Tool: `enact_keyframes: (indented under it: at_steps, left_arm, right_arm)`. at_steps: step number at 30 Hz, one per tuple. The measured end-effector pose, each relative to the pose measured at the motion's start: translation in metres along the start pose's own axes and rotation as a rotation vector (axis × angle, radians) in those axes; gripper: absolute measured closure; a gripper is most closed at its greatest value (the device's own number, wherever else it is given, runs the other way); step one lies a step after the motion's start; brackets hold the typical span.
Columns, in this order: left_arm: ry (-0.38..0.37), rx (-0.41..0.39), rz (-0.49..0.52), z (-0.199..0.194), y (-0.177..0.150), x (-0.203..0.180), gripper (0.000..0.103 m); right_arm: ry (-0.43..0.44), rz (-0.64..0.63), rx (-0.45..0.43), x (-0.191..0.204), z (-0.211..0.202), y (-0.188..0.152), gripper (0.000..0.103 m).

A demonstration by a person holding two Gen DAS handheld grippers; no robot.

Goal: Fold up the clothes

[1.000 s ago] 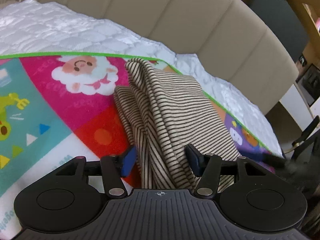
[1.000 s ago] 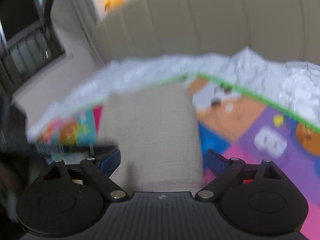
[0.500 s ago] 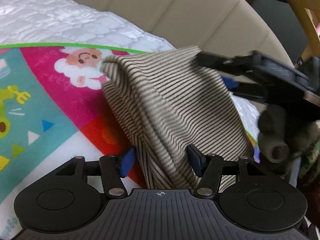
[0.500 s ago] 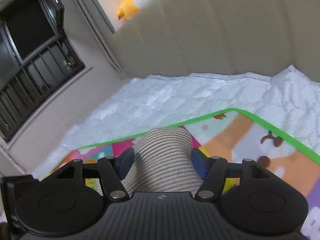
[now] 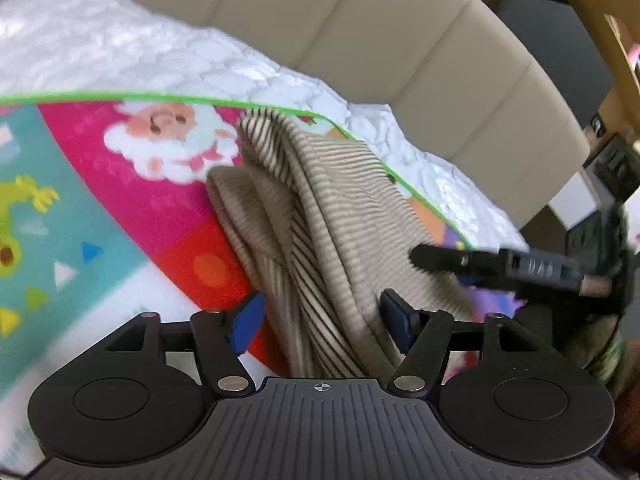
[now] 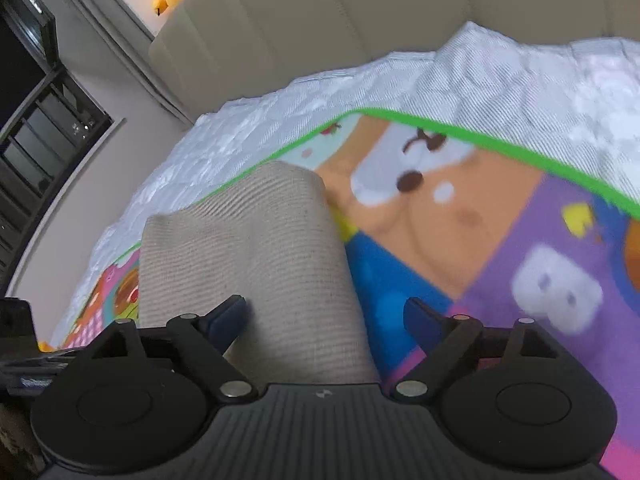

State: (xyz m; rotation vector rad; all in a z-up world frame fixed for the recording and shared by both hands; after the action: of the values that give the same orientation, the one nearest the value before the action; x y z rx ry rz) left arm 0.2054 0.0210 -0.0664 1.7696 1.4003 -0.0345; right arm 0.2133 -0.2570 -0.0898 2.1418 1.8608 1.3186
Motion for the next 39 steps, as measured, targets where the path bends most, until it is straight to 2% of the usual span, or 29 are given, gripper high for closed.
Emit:
enact_keyframes:
  at_steps: [1, 3, 4, 5, 7, 8, 11, 16, 19, 24, 28, 32, 36, 39]
  left_arm:
    - [-0.034, 0.022, -0.021, 0.001, -0.002, -0.003, 0.013]
    - [-0.041, 0.061, -0.006, 0.007, -0.008, -0.013, 0.013]
    - [-0.039, 0.081, 0.006, 0.011, -0.011, -0.018, 0.015]
    - [-0.018, 0.092, 0.024, 0.015, -0.014, -0.020, 0.024]
    - [0.016, 0.097, 0.037, 0.019, -0.016, -0.019, 0.030]
    - [0.013, 0.091, 0.019, 0.018, -0.015, -0.015, 0.037]
    - [0.024, 0.040, -0.063, 0.016, 0.001, 0.007, 0.044]
    - [0.146, -0.086, 0.014, 0.019, 0.049, 0.052, 0.041]
    - [0.160, -0.142, -0.007, 0.026, 0.070, 0.082, 0.038]
    - [0.151, -0.168, -0.028, 0.021, 0.073, 0.102, 0.035]
    - [0.139, -0.159, -0.020, 0.018, 0.070, 0.103, 0.031]
    - [0.131, -0.140, -0.028, 0.023, 0.069, 0.104, 0.026]
    - [0.120, -0.134, -0.041, 0.024, 0.068, 0.107, 0.025]
    - [0.115, -0.136, -0.048, 0.024, 0.068, 0.108, 0.025]
  right_arm:
    - [0.006, 0.002, -0.001, -0.001, -0.002, -0.001, 0.016]
    - [0.004, -0.010, -0.001, -0.001, -0.004, -0.003, 0.018]
    - [-0.005, -0.026, 0.000, 0.000, -0.003, -0.004, 0.023]
    - [-0.002, -0.034, 0.006, 0.003, -0.003, -0.005, 0.032]
    - [0.018, -0.029, 0.013, 0.011, -0.001, -0.007, 0.040]
    - [0.015, -0.027, 0.008, 0.017, 0.003, -0.007, 0.040]
    - [0.016, -0.039, -0.015, 0.034, 0.027, 0.000, 0.040]
    - [0.038, -0.031, -0.070, 0.064, 0.083, 0.031, 0.040]
    - [0.031, -0.041, -0.096, 0.081, 0.115, 0.053, 0.038]
    - [-0.001, -0.115, -0.103, 0.101, 0.137, 0.065, 0.030]
    - [0.007, -0.110, -0.102, 0.097, 0.125, 0.056, 0.023]
    - [0.024, -0.081, -0.087, 0.085, 0.113, 0.038, 0.022]
    - [-0.028, -0.185, -0.113, 0.099, 0.104, 0.041, 0.022]
    - [-0.085, -0.326, -0.192, 0.123, 0.098, 0.063, 0.022]
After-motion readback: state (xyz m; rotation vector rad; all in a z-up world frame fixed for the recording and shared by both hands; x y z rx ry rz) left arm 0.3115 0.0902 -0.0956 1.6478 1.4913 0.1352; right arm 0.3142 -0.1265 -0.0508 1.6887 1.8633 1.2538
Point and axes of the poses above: each gripper's, at about its wrist camera, not at the fingertips, and z roughly the way its jaws point, x to its left, y to its top, the point moved 3 cm from there along z, roughly the way its jaws point, and after that the axes turned 5 degrees about z, right-handed, at the moved point
